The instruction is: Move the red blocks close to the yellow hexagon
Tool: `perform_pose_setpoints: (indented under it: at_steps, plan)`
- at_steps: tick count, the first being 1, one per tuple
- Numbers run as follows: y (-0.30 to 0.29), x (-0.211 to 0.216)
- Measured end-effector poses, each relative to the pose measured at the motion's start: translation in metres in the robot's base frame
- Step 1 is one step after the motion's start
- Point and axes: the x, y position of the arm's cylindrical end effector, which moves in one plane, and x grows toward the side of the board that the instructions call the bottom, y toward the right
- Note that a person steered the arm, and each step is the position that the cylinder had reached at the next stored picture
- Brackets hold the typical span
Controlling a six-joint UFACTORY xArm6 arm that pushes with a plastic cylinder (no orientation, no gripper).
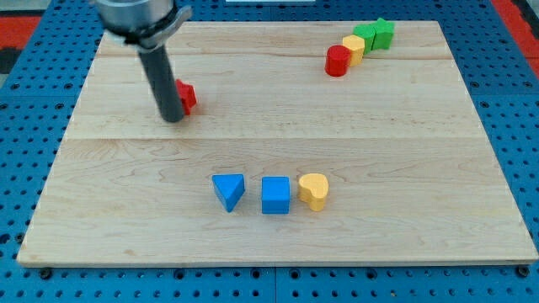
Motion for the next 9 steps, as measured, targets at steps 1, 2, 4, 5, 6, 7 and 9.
perform_pose_setpoints:
  at_steps: [1, 2, 4, 5, 6, 7, 9]
  plan:
    - [0.007, -0.039]
    - [-0.035, -0.038]
    - [0.056, -0.110]
    - [0.123, -0.108]
    - [0.039, -0.067]
    - [0.074, -0.041]
    - [0.155, -0.100]
